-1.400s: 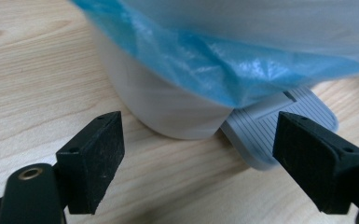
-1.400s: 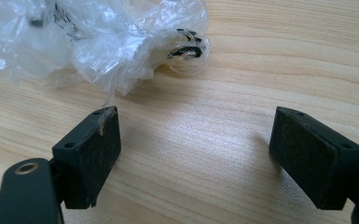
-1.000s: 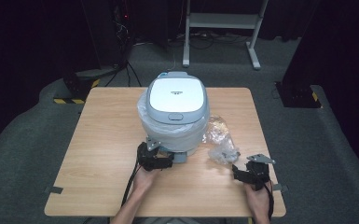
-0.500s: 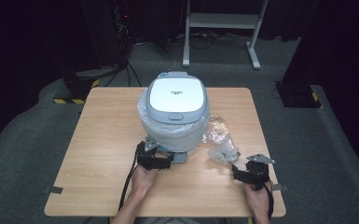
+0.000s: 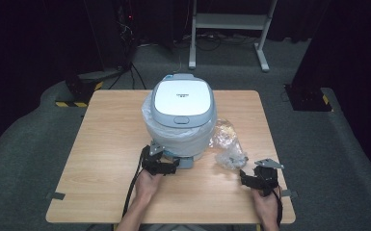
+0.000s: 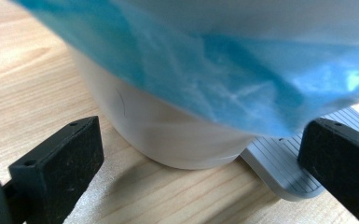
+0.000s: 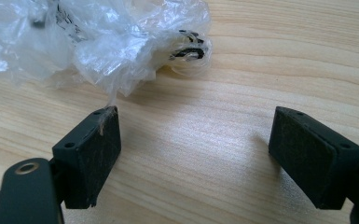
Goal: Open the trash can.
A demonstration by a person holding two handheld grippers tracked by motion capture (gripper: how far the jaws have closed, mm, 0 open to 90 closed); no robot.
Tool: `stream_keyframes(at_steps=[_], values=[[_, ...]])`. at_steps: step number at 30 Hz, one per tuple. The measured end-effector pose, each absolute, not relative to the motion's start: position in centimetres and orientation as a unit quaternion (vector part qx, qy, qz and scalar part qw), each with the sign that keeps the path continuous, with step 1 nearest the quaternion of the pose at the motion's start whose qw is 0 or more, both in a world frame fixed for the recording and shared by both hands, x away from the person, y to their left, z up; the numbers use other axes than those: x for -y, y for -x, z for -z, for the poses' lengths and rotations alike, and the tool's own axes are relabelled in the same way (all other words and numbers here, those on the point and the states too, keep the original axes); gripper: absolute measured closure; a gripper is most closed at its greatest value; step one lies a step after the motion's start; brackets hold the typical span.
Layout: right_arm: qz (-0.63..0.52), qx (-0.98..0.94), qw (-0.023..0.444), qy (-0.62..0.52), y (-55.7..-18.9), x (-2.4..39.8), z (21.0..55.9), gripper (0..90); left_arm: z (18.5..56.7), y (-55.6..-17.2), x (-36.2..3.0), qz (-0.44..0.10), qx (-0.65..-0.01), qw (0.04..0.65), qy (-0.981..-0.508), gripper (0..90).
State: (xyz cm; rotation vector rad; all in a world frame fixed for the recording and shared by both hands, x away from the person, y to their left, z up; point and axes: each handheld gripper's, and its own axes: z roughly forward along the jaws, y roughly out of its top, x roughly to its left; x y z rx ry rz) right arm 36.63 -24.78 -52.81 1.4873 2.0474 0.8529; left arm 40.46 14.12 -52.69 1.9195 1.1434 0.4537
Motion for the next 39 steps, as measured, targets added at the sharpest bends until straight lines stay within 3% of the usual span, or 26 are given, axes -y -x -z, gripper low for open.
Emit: stream_keyframes(at_steps=[14,20,29,39], values=[[-0.312,-0.755,0.228,-0.53,-36.8,24.4,52.8,15.0,52.8,-40.7,-13.6,-0.177,-0.454,0.387,-0.783,0.5],[-0.326,-0.752,0.219,-0.529,-36.1,24.5,52.6,15.2,52.8,-40.2,-13.0,-0.217,-0.443,0.373,-0.786,0.7],[-0.378,-0.748,0.213,-0.502,-34.1,24.4,50.8,15.2,52.9,-41.1,-13.7,-0.157,-0.458,0.378,-0.789,0.6],[-0.406,-0.767,0.209,-0.452,-35.4,22.0,48.4,17.2,53.0,-41.3,-13.8,-0.151,-0.461,0.381,-0.787,0.6]])
